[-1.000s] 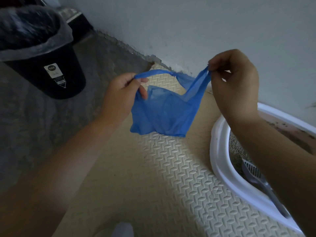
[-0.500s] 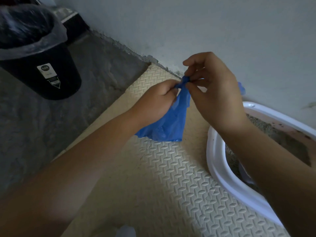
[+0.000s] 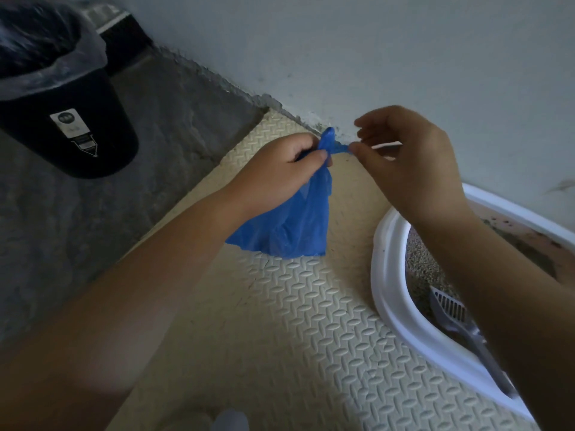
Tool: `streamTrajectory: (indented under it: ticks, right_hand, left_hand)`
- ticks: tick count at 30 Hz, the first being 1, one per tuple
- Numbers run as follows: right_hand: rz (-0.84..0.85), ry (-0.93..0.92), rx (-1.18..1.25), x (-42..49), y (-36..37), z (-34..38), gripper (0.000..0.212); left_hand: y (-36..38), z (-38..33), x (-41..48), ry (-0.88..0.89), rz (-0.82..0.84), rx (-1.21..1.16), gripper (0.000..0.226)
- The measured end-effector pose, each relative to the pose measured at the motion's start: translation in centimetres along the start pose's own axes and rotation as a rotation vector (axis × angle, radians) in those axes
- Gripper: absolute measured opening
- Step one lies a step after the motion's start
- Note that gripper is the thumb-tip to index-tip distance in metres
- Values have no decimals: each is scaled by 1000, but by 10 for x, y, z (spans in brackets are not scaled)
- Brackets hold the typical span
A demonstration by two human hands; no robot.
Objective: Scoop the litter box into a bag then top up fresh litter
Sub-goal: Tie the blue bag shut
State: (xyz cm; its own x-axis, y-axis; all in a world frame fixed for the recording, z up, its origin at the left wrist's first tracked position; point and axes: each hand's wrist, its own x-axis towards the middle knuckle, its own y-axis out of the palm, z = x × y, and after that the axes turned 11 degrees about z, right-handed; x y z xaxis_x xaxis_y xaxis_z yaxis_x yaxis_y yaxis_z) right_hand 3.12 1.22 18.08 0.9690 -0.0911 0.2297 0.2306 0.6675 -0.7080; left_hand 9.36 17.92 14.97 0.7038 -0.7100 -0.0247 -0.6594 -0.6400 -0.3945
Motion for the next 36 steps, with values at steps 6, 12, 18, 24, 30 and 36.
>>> streamTrajectory:
  ticks: [6,12,18,24,30,36]
  right_hand:
    - [73,-13,-211,-4,3,-1,14]
    - [138,139,-34,-11,24,-1,5]
    - [175,252,115,-16,55,-4,6]
    - [138,325,285,-13,74,-5,14]
    - [142,326,322,-6,79,-9,33]
    - [195,193,171,-1,82,-13,43]
  left_hand:
    - [-5,5,0,-28,-42,25,26]
    - [-11,10,2,-78,-162,-106,26]
    - [-16,11,-2,-155,-187,-365,25]
    - [-23,12,-5,-180,-146,-476,25]
    - [-29,12,-6,-166,-132,-415,23]
    - [-33,12,-6,-154,-107,-271,23]
